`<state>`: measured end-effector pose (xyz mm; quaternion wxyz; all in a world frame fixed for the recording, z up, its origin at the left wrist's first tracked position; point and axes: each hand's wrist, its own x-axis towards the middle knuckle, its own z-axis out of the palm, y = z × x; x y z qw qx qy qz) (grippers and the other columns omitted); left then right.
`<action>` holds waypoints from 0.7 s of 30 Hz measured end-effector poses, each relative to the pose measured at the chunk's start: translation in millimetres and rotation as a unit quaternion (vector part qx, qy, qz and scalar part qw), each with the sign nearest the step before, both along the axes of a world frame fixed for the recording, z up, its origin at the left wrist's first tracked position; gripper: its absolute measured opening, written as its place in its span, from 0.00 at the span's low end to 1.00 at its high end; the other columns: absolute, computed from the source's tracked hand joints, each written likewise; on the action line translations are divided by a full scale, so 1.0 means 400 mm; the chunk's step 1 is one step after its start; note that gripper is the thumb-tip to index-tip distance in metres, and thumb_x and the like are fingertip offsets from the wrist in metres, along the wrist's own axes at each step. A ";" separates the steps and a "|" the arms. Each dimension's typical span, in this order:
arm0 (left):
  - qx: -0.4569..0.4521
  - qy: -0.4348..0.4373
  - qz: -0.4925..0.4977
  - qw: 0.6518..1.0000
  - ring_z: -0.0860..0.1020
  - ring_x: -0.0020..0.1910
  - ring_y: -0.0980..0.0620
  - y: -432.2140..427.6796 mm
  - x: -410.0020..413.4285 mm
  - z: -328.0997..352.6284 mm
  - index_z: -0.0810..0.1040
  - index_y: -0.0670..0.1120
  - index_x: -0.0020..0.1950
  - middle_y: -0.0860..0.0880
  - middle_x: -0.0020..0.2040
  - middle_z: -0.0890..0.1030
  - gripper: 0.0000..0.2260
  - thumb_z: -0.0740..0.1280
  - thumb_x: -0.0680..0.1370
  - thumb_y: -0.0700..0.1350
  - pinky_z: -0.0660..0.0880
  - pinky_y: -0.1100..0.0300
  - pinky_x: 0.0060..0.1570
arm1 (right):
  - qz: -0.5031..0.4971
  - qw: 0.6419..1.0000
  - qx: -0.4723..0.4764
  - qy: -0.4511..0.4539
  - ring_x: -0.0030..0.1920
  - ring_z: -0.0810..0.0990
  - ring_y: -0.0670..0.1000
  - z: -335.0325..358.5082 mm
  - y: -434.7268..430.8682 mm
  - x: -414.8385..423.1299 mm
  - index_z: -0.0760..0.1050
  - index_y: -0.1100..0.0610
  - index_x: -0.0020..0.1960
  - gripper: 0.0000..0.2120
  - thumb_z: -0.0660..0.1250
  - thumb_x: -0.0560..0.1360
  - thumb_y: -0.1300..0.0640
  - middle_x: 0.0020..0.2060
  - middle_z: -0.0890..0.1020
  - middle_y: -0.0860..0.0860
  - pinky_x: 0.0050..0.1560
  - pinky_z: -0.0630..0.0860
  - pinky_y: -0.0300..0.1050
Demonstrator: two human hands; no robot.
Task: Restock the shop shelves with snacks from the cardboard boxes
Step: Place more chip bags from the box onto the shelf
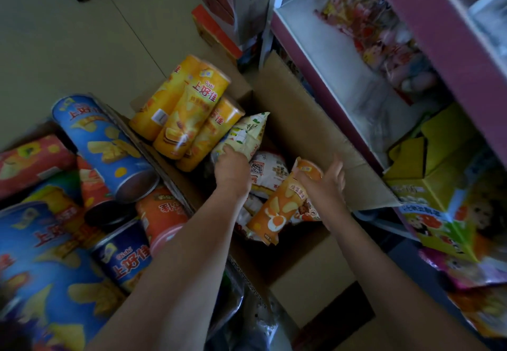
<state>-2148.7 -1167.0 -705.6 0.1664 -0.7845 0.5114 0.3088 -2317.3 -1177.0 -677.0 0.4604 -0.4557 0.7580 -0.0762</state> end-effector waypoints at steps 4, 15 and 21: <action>0.002 0.038 -0.012 0.999 0.70 0.66 0.41 0.025 -0.002 0.091 0.66 0.39 0.69 0.37 0.75 0.57 0.15 0.54 0.82 0.37 0.72 0.52 0.58 | 0.035 0.999 0.010 -0.033 0.76 0.51 0.58 0.061 -0.004 0.025 0.43 0.46 0.78 0.47 0.72 0.72 0.48 0.77 0.52 0.52 0.72 0.59 0.63; -0.053 0.062 -0.043 0.996 0.57 0.74 0.38 0.108 -0.031 0.177 0.58 0.38 0.74 0.36 0.76 0.55 0.20 0.54 0.82 0.36 0.62 0.51 0.70 | 0.009 0.993 0.043 -0.112 0.73 0.64 0.54 0.033 0.081 0.063 0.47 0.45 0.78 0.42 0.71 0.74 0.57 0.76 0.59 0.51 0.69 0.68 0.57; -0.104 0.098 -0.043 0.989 0.54 0.75 0.38 0.118 -0.057 0.324 0.60 0.39 0.73 0.39 0.75 0.56 0.21 0.58 0.80 0.37 0.62 0.50 0.71 | -0.066 0.984 0.016 -0.165 0.70 0.68 0.53 0.135 0.093 0.050 0.52 0.48 0.78 0.37 0.68 0.76 0.57 0.74 0.64 0.51 0.67 0.69 0.53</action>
